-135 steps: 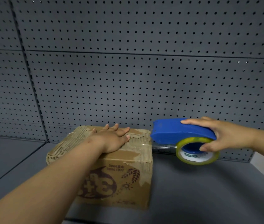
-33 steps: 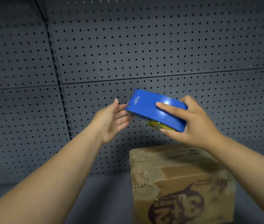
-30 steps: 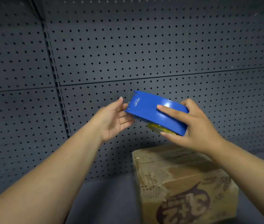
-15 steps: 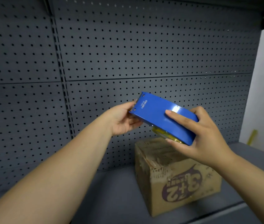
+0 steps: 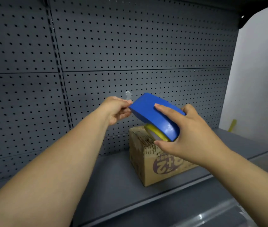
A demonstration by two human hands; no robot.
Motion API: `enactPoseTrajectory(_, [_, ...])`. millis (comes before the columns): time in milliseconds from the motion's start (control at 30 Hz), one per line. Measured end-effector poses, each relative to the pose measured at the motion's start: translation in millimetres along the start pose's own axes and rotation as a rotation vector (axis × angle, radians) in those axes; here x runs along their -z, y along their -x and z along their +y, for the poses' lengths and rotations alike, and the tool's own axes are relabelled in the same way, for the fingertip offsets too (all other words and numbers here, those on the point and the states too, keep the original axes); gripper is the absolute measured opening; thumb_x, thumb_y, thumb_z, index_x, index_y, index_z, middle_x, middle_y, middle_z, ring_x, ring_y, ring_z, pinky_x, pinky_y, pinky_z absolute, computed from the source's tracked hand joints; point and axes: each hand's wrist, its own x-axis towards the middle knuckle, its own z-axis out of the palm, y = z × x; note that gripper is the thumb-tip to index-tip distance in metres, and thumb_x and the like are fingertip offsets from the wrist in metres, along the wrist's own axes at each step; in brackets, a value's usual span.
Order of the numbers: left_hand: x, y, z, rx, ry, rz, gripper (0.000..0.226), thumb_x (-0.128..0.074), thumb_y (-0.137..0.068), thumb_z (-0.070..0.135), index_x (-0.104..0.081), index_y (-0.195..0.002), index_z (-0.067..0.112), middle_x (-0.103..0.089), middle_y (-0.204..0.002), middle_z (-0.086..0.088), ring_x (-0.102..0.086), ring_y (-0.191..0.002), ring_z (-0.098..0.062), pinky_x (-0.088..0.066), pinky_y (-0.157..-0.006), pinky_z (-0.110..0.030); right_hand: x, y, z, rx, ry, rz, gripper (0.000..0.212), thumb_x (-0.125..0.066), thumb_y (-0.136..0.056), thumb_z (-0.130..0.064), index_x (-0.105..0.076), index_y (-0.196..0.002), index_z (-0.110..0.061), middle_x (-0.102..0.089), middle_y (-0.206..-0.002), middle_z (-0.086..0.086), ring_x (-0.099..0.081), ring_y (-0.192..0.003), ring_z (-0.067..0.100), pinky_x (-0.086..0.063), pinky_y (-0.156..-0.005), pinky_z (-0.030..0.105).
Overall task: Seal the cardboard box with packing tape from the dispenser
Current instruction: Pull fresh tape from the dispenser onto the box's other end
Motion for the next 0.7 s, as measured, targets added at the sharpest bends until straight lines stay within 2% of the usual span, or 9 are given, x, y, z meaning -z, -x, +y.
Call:
enactPoseTrajectory(67, [14,-8,-2,0.015,-0.02,0.023,0.012,-0.054,-0.091,0.004,-0.062,-0.082,0.006,-0.07,-0.058,-0.002,-0.066,-0.051,-0.007,-0.054,-0.049,-0.016,4,6,0,-0.029,0.003,0.011,0.085,-0.064,-0.059,-0.057,-0.02,-0.132,-0.058,-0.027,-0.093,-0.003,-0.042,-0.075,0.006,-0.038,-0.07,0.024])
enactPoseTrajectory(167, [32,-25,-10,0.048,-0.073,0.035,0.01,-0.054,-0.091,0.008,-0.062,-0.085,0.006,-0.068,-0.071,-0.005,-0.066,-0.052,-0.005,-0.054,-0.051,-0.015,3,18,-1,-0.062,0.008,-0.019,0.086,-0.058,-0.05,-0.066,-0.022,-0.128,-0.062,-0.03,-0.088,-0.012,-0.044,-0.077,0.008,-0.034,-0.068,0.019])
enactPoseTrajectory(267, [39,-43,-25,0.084,-0.145,0.022,0.011,-0.052,-0.092,0.008,-0.062,-0.088,0.004,-0.066,-0.076,-0.007,-0.065,-0.052,-0.006,-0.054,-0.053,-0.015,0,25,-8,-0.102,0.014,-0.047,0.083,-0.056,-0.047,-0.07,-0.026,-0.125,-0.064,-0.027,-0.087,-0.021,-0.043,-0.077,-0.001,-0.034,-0.063,0.011])
enactPoseTrajectory(333, [39,-53,-35,0.075,-0.199,-0.007,0.012,-0.052,-0.092,0.006,-0.062,-0.084,0.005,-0.067,-0.076,-0.008,-0.065,-0.055,-0.007,-0.054,-0.055,-0.016,-3,24,-14,-0.142,0.031,-0.065,0.083,-0.056,-0.048,-0.07,-0.026,-0.125,-0.064,-0.027,-0.088,-0.022,-0.043,-0.075,-0.001,-0.034,-0.063,0.008])
enactPoseTrajectory(400, [37,-64,-44,0.041,-0.264,-0.035,0.01,-0.054,-0.091,0.006,-0.063,-0.086,0.006,-0.067,-0.078,-0.008,-0.065,-0.058,-0.008,-0.054,-0.059,-0.018,-10,21,-21,-0.192,0.066,-0.074,0.083,-0.055,-0.049,-0.07,-0.025,-0.126,-0.063,-0.031,-0.09,-0.014,-0.044,-0.074,0.004,-0.033,-0.065,0.006])
enactPoseTrajectory(500, [35,-78,-60,0.003,-0.337,-0.084,0.017,-0.055,-0.09,0.006,-0.064,-0.101,-0.002,-0.067,-0.089,-0.011,-0.063,-0.071,-0.013,-0.051,-0.071,-0.023,-25,14,-32,-0.255,0.127,-0.082,0.082,-0.056,-0.053,-0.071,-0.025,-0.128,-0.061,-0.034,-0.099,-0.004,-0.046,-0.082,0.013,-0.037,-0.07,0.013])
enactPoseTrajectory(567, [34,-87,-72,-0.002,-0.376,-0.119,0.022,-0.055,-0.09,0.007,-0.063,-0.107,-0.004,-0.066,-0.093,-0.013,-0.062,-0.073,-0.014,-0.049,-0.07,-0.022,-35,12,-39,-0.293,0.163,-0.103,0.083,-0.057,-0.055,-0.071,-0.023,-0.129,-0.06,-0.035,-0.102,-0.003,-0.05,-0.091,0.018,-0.042,-0.08,0.021])
enactPoseTrajectory(700, [30,-100,-90,0.031,-0.386,-0.17,0.022,-0.053,-0.091,0.005,-0.062,-0.107,-0.007,-0.062,-0.077,-0.007,-0.058,-0.068,-0.013,-0.046,-0.066,-0.021,-49,9,-48,-0.36,0.212,-0.149,0.083,-0.052,-0.057,-0.074,-0.017,-0.131,-0.06,-0.032,-0.105,-0.004,-0.051,-0.095,0.017,-0.043,-0.087,0.022])
